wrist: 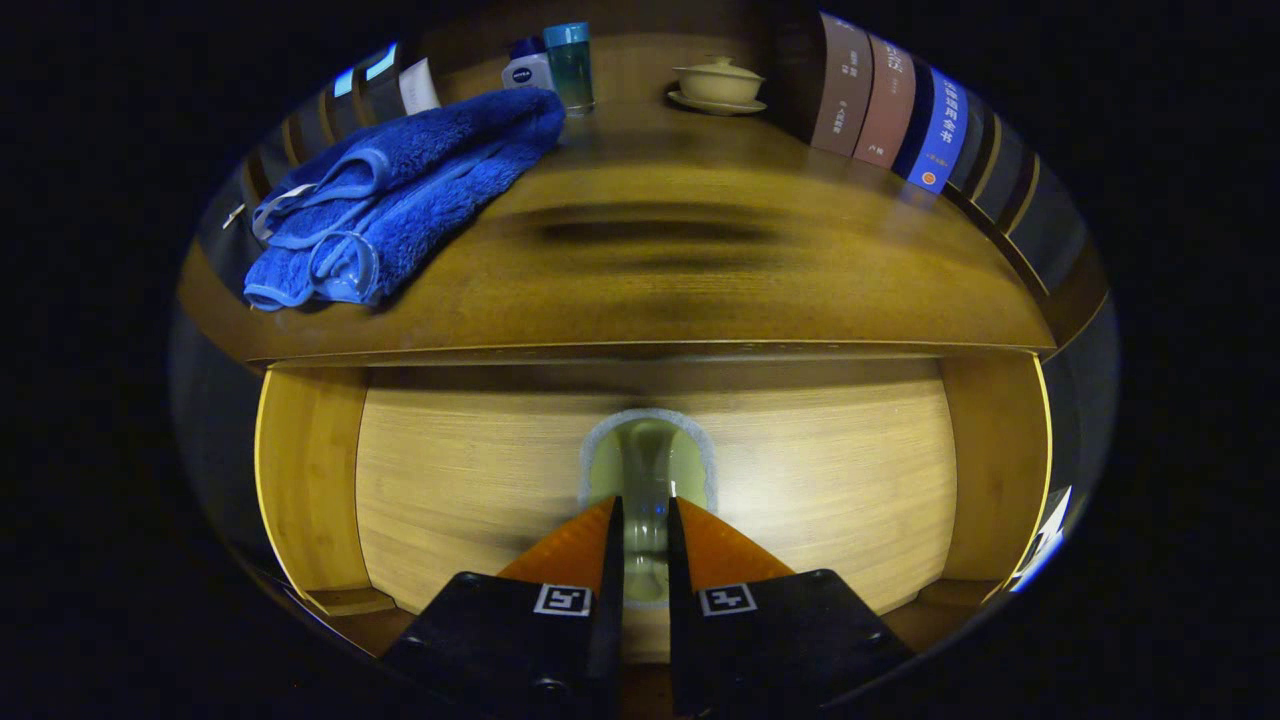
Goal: Pull open the drawer, take out the items inside it, and place them on the countertop above the cabinet.
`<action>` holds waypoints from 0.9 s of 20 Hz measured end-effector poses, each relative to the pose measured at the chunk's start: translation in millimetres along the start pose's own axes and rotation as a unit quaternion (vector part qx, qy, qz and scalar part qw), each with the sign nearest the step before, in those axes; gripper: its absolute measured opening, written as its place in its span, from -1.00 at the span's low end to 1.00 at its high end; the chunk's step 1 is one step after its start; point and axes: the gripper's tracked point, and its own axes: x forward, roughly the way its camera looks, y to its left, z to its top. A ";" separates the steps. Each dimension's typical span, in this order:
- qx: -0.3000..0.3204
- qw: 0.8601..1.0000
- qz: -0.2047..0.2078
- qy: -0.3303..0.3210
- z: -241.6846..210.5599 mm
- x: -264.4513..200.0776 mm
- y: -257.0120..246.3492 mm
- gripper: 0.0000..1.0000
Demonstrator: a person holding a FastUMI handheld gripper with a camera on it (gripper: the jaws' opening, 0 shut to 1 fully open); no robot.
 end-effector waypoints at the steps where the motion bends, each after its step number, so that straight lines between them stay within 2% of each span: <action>1: 0.002 1.000 -0.003 -0.004 2.0 -0.5 -0.5 -0.51; 3: 0.008 1.000 -0.004 -0.016 3.6 -3.3 -2.0 -0.80; 8: 0.011 0.999 0.008 -0.042 -2.1 -20.0 -3.9 -0.80; 15: 0.013 0.989 0.020 -0.148 -11.8 -109.2 -9.5 -0.81; 18: 0.023 0.980 0.032 -0.195 12.1 -145.4 -7.0 -0.81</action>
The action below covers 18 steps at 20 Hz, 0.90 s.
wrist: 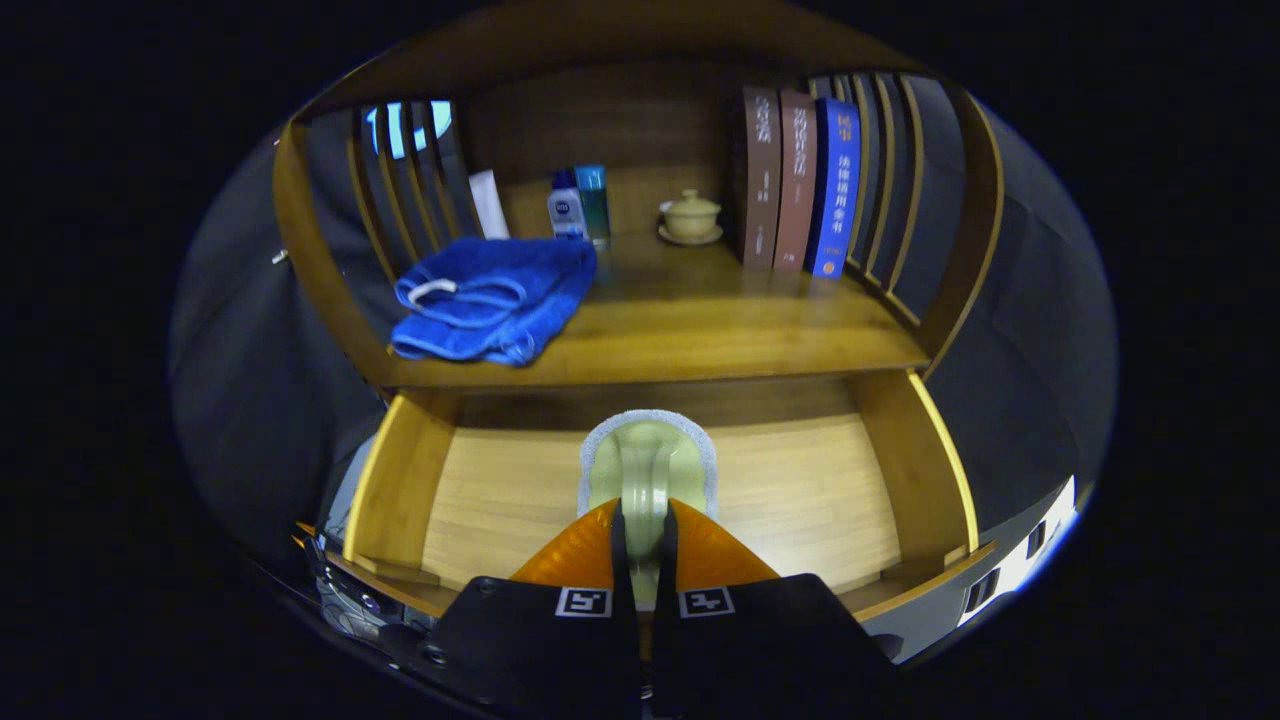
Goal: Pull open the drawer, take out the items inside it, and place them on the countertop above the cabinet.
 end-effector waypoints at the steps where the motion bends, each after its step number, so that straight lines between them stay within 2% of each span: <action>1: 0.004 1.000 0.005 -0.014 14.6 -1.4 3.9 -0.81; 5: -0.003 0.999 0.004 -0.039 61.7 17.1 10.3 -0.81; 13: -0.014 0.999 -0.009 -0.039 146.8 83.0 7.4 -0.81; 18: 0.004 1.000 -0.012 -0.003 162.3 134.2 2.3 -0.81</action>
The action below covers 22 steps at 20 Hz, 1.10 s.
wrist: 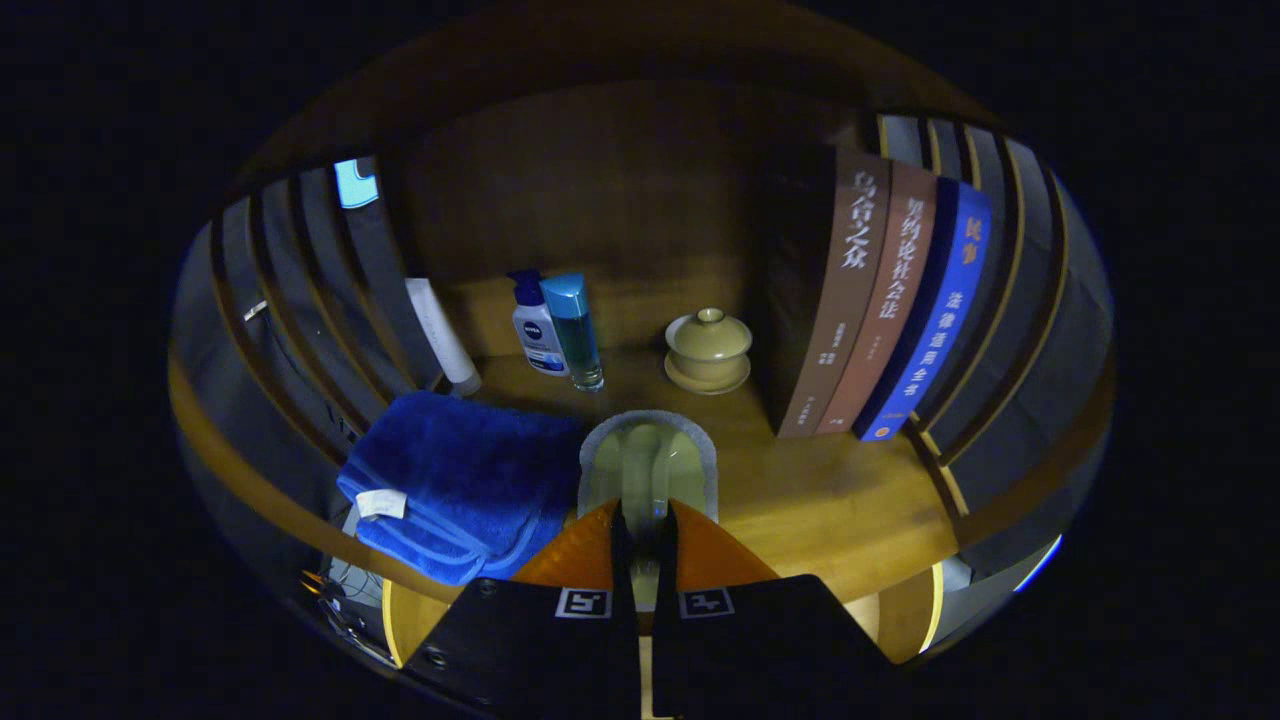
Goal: Pull open the drawer, take out the items inside it, and place them on the countertop above the cabinet.
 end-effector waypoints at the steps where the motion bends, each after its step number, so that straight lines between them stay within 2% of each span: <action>1: 0.001 1.000 -0.004 0.013 -3.0 10.4 -1.8 -0.81; 3: 0.001 0.999 -0.013 0.041 -14.0 27.9 -4.1 -0.81; 5: 0.006 0.999 -0.009 0.037 -9.7 33.5 -3.5 -0.71; 7: 0.006 1.000 -0.010 0.028 -6.0 32.0 -3.4 -0.52; 14: 0.016 1.000 0.001 0.015 -9.2 24.9 -1.9 1.00; 18: 0.025 0.999 0.011 -0.022 -4.3 -3.6 2.8 1.00; 22: 0.026 0.995 0.024 -0.092 -14.0 -62.1 7.2 1.00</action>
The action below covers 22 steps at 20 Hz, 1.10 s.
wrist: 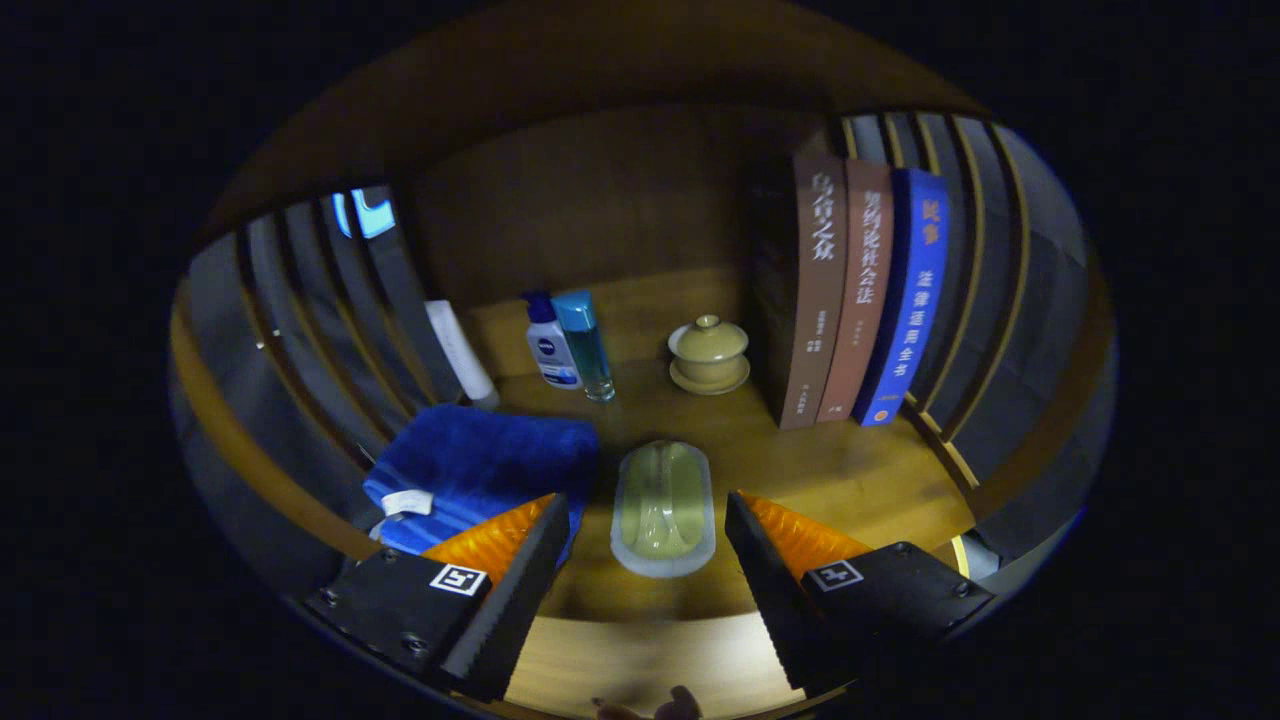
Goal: Pull open the drawer, take out the items inside it, and place them on the countertop above the cabinet.
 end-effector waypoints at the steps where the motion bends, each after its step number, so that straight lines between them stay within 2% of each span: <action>1: -0.003 1.000 0.004 -0.027 -0.6 -20.3 1.8 1.00; 6: -0.024 0.987 0.025 -0.158 -21.3 -131.4 13.9 0.99; 12: -0.012 0.973 0.022 -0.228 -97.8 -219.5 -2.0 0.98; 16: -0.015 0.975 0.006 -0.222 -163.1 -235.0 -18.7 0.99; 22: -0.008 0.983 0.001 -0.186 -228.5 -216.9 -29.2 0.99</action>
